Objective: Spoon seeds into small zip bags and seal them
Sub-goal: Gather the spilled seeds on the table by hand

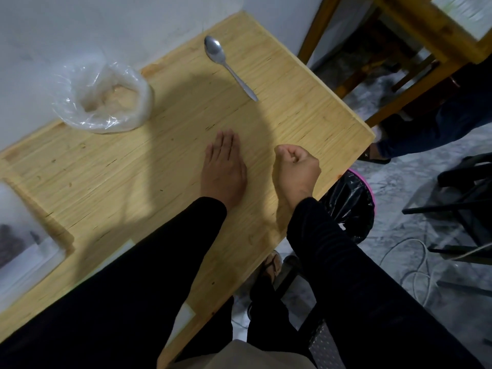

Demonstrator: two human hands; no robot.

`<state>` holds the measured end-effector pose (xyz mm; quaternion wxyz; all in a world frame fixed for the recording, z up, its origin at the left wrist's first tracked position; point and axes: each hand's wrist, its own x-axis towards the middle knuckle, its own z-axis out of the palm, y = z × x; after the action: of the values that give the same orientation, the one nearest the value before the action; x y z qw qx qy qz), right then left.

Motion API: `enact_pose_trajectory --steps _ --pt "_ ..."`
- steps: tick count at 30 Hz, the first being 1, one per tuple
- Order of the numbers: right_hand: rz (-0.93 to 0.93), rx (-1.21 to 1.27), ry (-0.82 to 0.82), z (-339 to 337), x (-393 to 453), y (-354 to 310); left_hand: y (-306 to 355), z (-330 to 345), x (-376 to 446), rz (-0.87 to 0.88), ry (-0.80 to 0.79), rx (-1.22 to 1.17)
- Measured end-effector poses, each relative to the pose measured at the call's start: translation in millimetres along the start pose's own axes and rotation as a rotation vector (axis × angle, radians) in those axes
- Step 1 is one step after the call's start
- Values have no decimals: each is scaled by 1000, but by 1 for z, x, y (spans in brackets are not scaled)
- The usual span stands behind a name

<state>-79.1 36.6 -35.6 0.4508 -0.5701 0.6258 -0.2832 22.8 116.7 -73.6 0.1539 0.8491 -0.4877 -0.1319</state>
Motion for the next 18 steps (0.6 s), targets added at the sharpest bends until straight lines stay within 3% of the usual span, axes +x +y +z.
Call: enact_pose_trajectory --steps 6,11,18 --pt "92 121 35 -31 13 8 42 12 6 96 -63 20" --pt "100 117 70 -73 35 21 99 33 26 216 -146 36" --pt "25 -7 154 -152 86 64 172 63 55 242 -133 16"
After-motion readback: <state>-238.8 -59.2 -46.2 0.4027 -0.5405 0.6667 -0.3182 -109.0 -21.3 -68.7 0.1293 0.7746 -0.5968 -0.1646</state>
